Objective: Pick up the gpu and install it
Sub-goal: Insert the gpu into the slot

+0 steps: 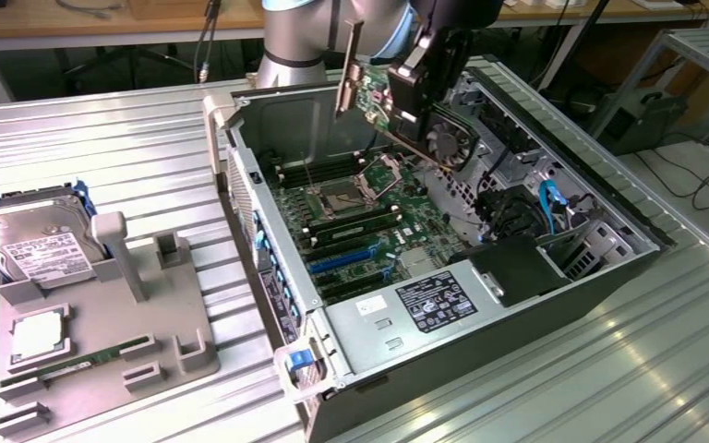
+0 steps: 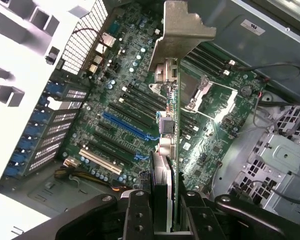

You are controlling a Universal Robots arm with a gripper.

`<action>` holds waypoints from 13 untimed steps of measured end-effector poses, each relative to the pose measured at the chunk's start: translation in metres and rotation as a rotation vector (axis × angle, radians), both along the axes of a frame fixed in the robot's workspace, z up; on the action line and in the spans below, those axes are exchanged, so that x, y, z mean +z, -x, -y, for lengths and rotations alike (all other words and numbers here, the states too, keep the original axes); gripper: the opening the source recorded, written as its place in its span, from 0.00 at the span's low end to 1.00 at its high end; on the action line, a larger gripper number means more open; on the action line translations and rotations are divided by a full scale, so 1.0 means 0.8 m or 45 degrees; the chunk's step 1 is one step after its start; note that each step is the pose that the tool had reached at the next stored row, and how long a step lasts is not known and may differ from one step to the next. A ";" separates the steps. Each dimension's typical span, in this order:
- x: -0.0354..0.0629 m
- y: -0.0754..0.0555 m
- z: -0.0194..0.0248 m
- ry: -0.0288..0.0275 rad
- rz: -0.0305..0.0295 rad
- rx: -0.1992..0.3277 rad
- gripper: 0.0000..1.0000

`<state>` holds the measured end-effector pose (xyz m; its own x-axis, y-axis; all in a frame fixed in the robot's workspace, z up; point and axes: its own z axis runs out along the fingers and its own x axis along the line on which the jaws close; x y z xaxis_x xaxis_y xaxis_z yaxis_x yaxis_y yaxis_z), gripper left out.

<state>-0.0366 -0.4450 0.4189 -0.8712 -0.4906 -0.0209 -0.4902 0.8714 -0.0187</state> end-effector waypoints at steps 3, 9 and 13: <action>0.000 0.000 0.0000 0.0001 -0.0001 0.028 0.27; 0.000 0.000 0.0000 0.0000 -0.0001 0.078 0.27; 0.000 0.000 0.0000 0.0000 0.0000 0.116 0.27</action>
<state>-0.0366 -0.4450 0.4189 -0.8229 -0.5678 -0.0208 -0.5675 0.8232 -0.0186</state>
